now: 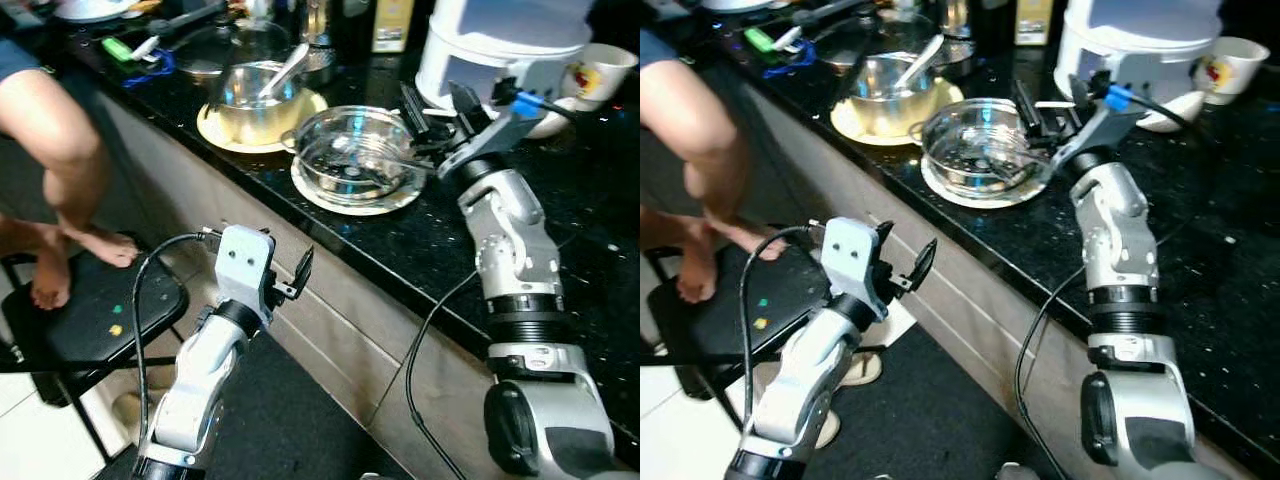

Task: Kitchen organization

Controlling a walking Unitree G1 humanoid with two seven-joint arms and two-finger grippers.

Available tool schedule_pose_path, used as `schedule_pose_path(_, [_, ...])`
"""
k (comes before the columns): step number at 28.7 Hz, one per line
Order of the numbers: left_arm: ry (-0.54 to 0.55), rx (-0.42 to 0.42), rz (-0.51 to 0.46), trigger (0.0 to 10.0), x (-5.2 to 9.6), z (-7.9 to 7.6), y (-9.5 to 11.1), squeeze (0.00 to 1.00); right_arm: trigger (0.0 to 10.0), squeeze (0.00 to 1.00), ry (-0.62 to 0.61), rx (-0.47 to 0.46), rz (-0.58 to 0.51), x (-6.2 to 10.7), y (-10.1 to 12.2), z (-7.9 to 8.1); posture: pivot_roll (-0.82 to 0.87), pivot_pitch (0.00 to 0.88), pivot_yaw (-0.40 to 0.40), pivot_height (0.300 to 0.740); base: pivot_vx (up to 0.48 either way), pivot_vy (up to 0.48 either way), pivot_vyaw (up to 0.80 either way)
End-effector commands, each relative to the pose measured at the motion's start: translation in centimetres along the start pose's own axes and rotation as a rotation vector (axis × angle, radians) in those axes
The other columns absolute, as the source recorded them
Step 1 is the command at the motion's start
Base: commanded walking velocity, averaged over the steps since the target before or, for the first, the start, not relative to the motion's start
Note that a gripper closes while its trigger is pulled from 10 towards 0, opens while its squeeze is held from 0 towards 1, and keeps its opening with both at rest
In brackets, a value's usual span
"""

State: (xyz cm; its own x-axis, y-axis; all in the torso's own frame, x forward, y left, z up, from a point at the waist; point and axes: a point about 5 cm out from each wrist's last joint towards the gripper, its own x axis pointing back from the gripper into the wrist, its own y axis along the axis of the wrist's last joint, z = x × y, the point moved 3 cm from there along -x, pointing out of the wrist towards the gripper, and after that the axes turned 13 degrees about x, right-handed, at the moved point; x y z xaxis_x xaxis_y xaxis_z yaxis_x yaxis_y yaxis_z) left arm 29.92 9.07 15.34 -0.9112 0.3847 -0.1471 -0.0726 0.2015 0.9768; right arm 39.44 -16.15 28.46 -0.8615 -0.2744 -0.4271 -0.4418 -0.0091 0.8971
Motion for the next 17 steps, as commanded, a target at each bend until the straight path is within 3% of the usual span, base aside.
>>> schedule_pose_path(1, [-0.002,0.004,0.009,10.0,0.3,0.2,-0.3,0.00,10.0,0.00,-0.014,-0.011,-0.012,0.2,0.0,-0.6,0.04,0.044,-0.009,0.740,0.000,0.000,0.00])
schedule_pose_path(9, [-0.013,0.007,0.010,10.0,0.3,0.0,-0.3,0.00,10.0,0.00,-0.013,-0.056,-0.046,0.5,0.7,-1.6,0.04,0.040,-0.007,0.740,0.000,0.000,0.00])
schedule_pose_path(13, [-0.037,0.011,-0.004,10.0,0.1,-0.5,0.0,0.00,10.0,0.00,0.000,0.044,0.084,0.9,-1.2,-2.6,0.04,0.037,-0.005,0.740,0.000,0.000,0.00])
schedule_pose_path(17, [-0.040,0.011,-0.015,10.0,0.1,-0.4,0.4,0.00,10.0,0.00,0.033,0.063,0.106,1.2,-1.5,-2.8,0.04,0.036,-0.007,0.740,0.000,0.000,-0.10])
